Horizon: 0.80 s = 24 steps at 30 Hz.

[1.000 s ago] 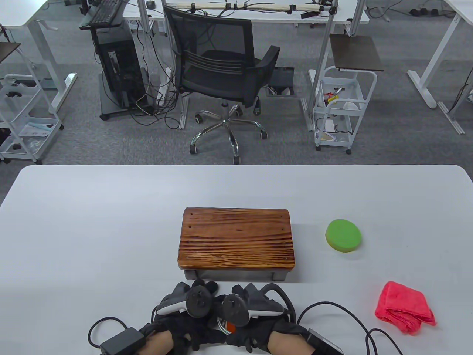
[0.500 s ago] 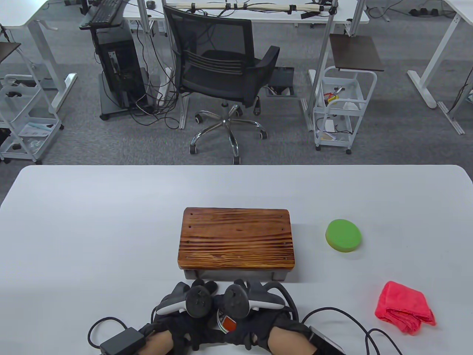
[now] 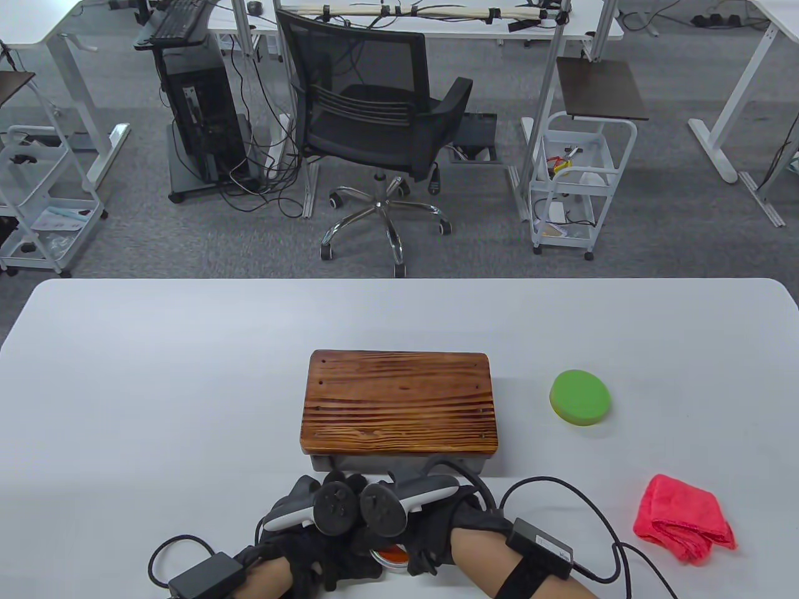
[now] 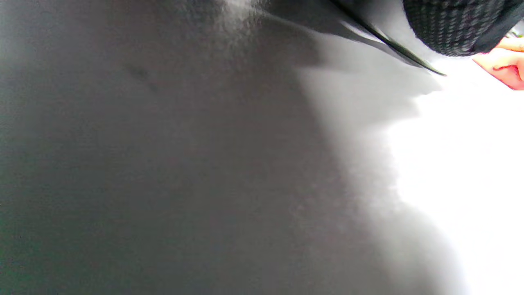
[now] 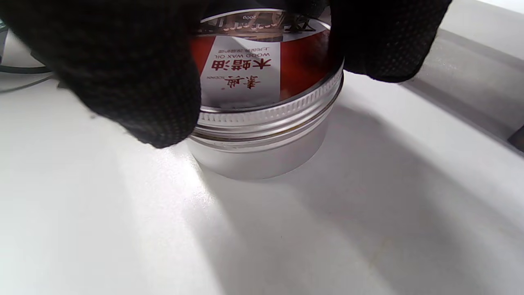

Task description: Dip and apply wood wax on stool

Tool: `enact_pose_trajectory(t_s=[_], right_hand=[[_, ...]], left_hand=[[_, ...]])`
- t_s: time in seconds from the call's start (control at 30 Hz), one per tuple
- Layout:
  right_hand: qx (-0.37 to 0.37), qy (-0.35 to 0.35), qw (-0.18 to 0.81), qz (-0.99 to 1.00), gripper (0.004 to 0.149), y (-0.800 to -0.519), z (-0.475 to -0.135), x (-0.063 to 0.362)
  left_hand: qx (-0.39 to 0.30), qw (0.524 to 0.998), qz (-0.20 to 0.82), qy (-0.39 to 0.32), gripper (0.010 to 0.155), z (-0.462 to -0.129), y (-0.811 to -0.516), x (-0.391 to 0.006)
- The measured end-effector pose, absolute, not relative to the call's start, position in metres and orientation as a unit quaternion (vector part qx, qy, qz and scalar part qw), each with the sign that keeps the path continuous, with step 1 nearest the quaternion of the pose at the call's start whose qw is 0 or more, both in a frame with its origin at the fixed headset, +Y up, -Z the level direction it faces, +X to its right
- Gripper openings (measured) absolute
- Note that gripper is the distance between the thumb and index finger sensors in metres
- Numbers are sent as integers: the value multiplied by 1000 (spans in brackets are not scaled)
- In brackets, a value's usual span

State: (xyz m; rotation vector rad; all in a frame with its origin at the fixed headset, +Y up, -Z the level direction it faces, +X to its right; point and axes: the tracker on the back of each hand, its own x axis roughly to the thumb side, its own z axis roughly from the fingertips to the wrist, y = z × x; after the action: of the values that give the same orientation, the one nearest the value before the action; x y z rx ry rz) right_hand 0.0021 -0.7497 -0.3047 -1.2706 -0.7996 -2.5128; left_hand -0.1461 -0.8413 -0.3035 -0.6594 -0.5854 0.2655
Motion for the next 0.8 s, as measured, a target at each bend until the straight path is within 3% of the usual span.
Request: enact_pose_trajectory(t_s=[0.43, 0.8], right_hand=[[-352, -240, 103, -899, 64, -756, -291, 4], [-272, -203, 76, -938, 76, -759, -289, 6]], left_hand=[[-318, 897, 129, -280, 89, -304, -841, -147], [-319, 897, 131, -277, 90, -304, -841, -148]])
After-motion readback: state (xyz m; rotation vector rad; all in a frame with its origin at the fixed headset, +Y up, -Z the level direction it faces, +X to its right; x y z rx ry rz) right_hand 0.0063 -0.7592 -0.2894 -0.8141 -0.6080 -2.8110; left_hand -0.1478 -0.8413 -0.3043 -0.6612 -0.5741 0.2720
